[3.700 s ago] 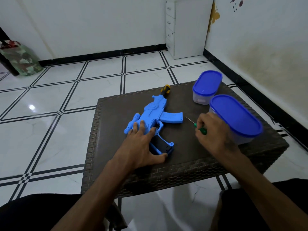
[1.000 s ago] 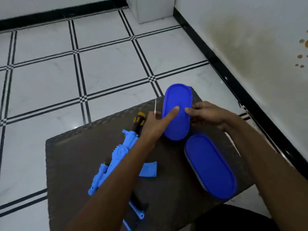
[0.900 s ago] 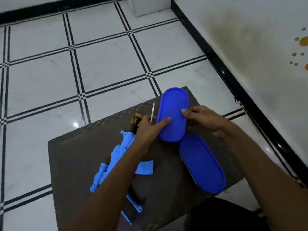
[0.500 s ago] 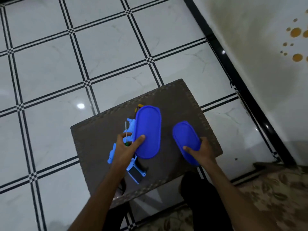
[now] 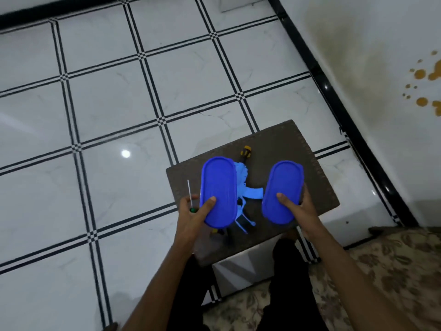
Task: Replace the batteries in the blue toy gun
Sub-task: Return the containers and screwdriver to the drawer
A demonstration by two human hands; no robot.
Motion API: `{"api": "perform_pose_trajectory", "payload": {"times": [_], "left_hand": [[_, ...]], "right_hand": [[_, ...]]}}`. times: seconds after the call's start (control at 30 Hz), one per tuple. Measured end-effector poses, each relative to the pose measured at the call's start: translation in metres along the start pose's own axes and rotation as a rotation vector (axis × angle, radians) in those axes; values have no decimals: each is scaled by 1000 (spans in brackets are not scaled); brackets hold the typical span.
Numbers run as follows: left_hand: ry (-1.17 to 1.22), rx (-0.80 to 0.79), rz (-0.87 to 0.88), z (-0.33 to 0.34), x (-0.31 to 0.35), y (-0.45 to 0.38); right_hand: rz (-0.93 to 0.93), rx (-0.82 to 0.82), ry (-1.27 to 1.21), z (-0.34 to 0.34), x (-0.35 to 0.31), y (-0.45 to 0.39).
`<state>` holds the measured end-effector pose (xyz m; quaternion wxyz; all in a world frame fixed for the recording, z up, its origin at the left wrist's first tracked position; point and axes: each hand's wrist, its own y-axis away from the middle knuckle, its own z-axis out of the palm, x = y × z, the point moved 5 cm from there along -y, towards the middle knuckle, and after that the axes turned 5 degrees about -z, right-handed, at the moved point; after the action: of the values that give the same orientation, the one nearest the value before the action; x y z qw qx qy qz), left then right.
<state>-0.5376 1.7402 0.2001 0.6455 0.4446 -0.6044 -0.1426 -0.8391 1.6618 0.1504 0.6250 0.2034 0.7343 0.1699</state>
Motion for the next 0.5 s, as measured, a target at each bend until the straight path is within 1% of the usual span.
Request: {"api": "perform_pose_trajectory", "payload": {"times": [0.1,0.2,0.3,0.5], "left_hand": [[-35,-24,38,-46,24,33],[-36,-29,33,-89,48,57],[-4,-35,47,-115,70,74],[41,48,130,-172,103,95]], "right_hand": [[-71,-35,-139,34,-50,56],[-117,-63,-151,67,-97,97],[-179,-100,-152,87,-132,114],[-268,-193,-131,134,-178,134]]}}
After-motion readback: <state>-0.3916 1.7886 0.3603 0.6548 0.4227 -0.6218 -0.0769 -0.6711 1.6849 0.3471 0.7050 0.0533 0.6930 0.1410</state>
